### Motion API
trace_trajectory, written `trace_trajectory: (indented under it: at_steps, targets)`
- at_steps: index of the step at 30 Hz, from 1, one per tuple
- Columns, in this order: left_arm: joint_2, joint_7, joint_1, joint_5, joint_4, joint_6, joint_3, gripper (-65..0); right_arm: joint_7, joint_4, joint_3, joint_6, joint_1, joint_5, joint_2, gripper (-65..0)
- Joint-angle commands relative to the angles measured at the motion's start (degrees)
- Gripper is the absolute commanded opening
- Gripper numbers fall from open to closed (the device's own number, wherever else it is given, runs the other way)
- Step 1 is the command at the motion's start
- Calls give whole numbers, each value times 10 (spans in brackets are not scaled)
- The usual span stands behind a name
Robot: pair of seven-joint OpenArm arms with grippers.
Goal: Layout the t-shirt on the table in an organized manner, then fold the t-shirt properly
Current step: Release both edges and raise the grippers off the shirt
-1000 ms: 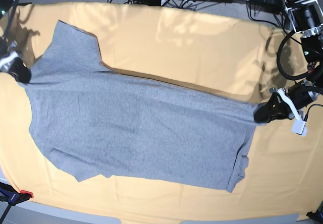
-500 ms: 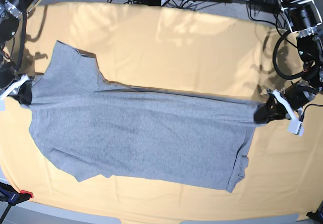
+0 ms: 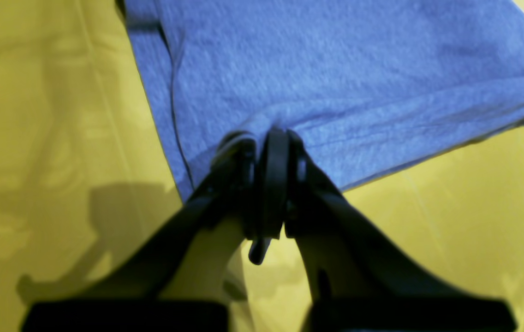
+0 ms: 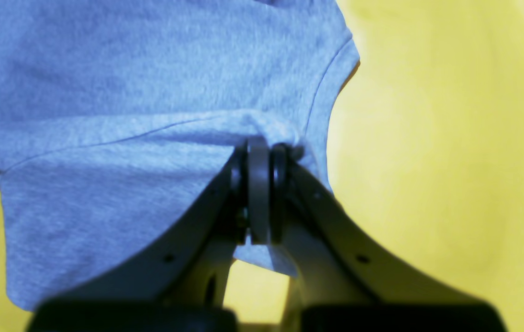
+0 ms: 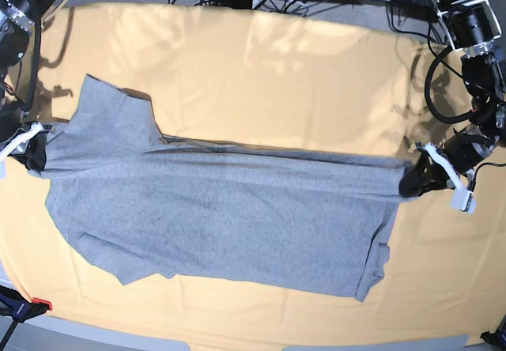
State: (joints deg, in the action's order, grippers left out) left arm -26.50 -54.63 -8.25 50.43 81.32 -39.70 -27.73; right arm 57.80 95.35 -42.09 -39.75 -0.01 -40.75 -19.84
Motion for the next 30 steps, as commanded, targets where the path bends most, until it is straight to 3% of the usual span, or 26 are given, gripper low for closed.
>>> trace_trajectory:
  at_steps: [1, 2, 5, 7, 11, 15, 19, 24, 30]
  targets:
    - [-11, 24, -12, 7, 7, -3, -4, -650, -19, 9, -3, -3, 10, -7, -13, -650]
    - [-11, 23, -14, 6, 7, 10, -4, -560, -27, 9, -3, -3, 10, -7, -13, -642]
    - [-11, 21, -27, -12, 7, 35, -4, -247, -49, 9, -3, 7, 12, 7, -13, -349]
    - [-12, 22, -39, -27, 7, 61, -4, -154, -49, 9, -3, 56, 17, 36, -17, -229]
    - [-13, 21, -52, -52, 7, 85, -4, -156, -22, 9, -5, 79, 19, 30, -42, -235]
    - [-14, 1, -49, -47, 7, 84, -4, -156, 89, 9, -26, 50, 17, -95, -56, -235]
    - [-14, -15, -49, -32, 7, 78, -4, -156, 174, 9, -66, 45, -14, -218, -55, -235]
    - [-14, -15, -49, -32, 7, 78, -4, -156, 183, 9, -101, 35, -82, -255, -38, -235]
    - [-14, -15, -50, -23, 7, 78, -4, -156, 183, 9, -101, 18, -132, -287, 16, -235]
